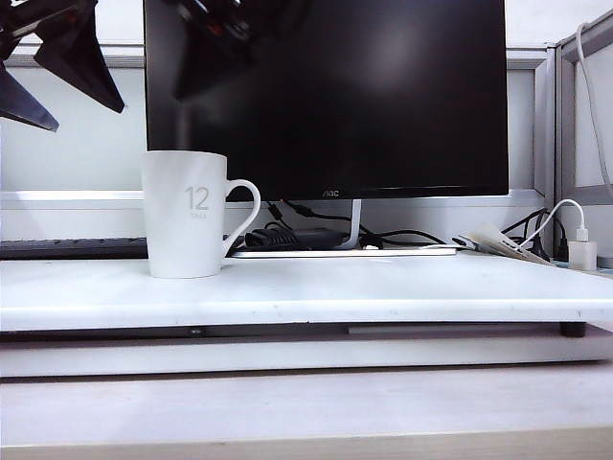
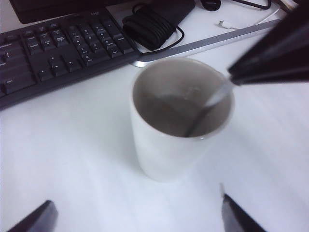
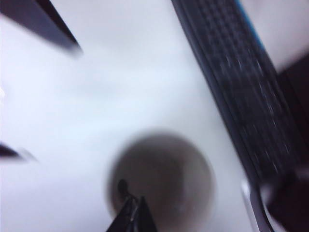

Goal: Pick up a spoon and stir the liquid in the cup.

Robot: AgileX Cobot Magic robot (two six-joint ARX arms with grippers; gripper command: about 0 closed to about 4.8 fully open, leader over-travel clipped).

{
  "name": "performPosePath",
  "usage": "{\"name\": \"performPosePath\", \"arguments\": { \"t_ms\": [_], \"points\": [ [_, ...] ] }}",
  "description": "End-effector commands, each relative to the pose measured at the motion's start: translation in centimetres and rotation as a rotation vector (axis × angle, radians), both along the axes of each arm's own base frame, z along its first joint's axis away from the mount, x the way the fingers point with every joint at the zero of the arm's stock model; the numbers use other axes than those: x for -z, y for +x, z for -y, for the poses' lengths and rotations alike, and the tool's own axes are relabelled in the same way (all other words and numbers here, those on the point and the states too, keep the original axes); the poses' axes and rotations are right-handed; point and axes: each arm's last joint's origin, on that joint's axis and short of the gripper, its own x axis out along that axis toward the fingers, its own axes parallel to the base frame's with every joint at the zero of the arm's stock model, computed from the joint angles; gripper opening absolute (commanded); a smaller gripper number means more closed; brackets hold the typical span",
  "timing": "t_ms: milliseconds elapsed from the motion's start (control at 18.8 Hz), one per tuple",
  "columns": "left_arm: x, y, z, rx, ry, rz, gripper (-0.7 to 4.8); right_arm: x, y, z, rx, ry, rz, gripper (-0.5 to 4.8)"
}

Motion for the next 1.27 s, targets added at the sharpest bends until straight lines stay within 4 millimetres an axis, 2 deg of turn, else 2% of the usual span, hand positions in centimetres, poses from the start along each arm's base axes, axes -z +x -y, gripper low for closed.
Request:
{"name": "performPosePath", "arguments": {
  "t_ms": [53,265,531,690,796,1273],
  "points": [
    [-0.2,-0.1,0.0,0.001,-0.008,0.011,4.79,-0.5,0.2,0.3,0.080,-0.035,0.062,-0.06],
    [-0.2,-0.1,0.0,0.000,-0.011,0.008,4.79,-1.2,0.4,-0.2,0.069,0.032,0.114,-0.06],
    [-0.2,-0.1,0.0,-0.007,-0.023,0.002,4.79,-0.4,-0.7,-0.1,-0.021,-0.004,-0.010,-0.06],
    [-0.2,-0.1,0.0,-0.007,-0.023,0.003,4.79,-0.1,-0.4,0.3,0.097,-0.096,0.039,-0.06],
    [-0.2,-0.1,0.0,-0.001,-0.027,0.002,4.79,-0.4,-0.1,0.3,0.131,-0.088,0.079,-0.06],
    [-0.1,-0.2,0.0,-0.001,-0.023,-0.016,4.79,-0.7,0.1,0.1,0.128,-0.038,0.096,-0.04]
  ]
}}
